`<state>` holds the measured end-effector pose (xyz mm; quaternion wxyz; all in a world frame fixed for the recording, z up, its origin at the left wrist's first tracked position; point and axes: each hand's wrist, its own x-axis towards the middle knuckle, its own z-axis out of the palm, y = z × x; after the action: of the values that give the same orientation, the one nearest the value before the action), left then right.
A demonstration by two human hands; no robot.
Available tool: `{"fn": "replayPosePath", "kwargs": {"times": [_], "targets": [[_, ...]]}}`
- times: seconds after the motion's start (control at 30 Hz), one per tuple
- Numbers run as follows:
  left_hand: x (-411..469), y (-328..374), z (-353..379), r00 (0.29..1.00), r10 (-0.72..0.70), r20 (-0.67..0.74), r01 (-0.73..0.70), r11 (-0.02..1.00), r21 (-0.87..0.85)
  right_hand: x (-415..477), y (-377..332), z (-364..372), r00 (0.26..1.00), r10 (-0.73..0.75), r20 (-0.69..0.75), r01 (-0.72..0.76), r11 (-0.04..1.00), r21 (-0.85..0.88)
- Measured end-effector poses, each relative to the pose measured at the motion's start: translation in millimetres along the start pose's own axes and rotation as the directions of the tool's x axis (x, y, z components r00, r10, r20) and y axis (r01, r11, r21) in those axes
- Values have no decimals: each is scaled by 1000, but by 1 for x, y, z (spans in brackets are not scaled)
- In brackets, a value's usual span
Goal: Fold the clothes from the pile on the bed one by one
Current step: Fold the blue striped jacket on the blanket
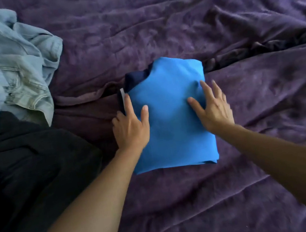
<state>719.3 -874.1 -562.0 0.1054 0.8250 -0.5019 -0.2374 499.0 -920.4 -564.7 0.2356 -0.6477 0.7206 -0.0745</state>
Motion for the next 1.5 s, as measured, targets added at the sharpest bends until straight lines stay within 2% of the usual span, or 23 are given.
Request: {"fn": "replayPosePath", "kwargs": {"times": [0.03, 0.1, 0.3, 0.5, 0.73, 0.87, 1.13, 1.23, 1.33, 1.4, 1.47, 1.5], "targets": [[5, 6, 3, 1000, -27, -1, 27, 999, 22, -9, 10, 1, 993, 99, 69, -105, 990, 90], [8, 9, 9, 998, -50, -36, 51, 998, 30, -22, 14, 11, 974, 169, 149, -199, 955, 220], [-17, 18, 1, 998, -45, -38, 34, 968, -248, -44, 4, 10, 976, 201, 87, -218, 857, 468], [-96, 91, 2, 992, 97, -77, -118, 926, -358, -91, 67, -69, 972, 235, -28, -194, 862, 468], [-185, 232, 63, 983, 183, 0, -163, 878, -450, -132, 214, -169, 931, 337, -143, -234, 848, 476], [-225, 322, 110, 975, 220, -13, -198, 849, -490, -130, 308, -224, 917, 336, -214, -205, 858, 471], [-323, 501, 183, 984, 175, -31, -155, 761, -630, -123, 478, -364, 930, 260, -259, -144, 908, 394], [-368, 550, 202, 982, 190, -10, -147, 723, -675, -128, 531, -412, 915, 289, -282, -192, 925, 327], [-403, 574, 231, 973, 223, 53, -136, 749, -648, -134, 582, -427, 890, 308, -337, -259, 948, 183], [-412, 574, 256, 952, 246, 181, -95, 802, -590, -134, 613, -417, 913, 339, -227, -338, 940, 43], [-409, 566, 275, 907, 228, 355, -39, 883, -467, -135, 632, -395, 931, 363, 38, -356, 927, -118], [-404, 561, 280, 891, 207, 404, -38, 920, -390, -136, 636, -385, 925, 364, 107, -342, 922, -180]]}}
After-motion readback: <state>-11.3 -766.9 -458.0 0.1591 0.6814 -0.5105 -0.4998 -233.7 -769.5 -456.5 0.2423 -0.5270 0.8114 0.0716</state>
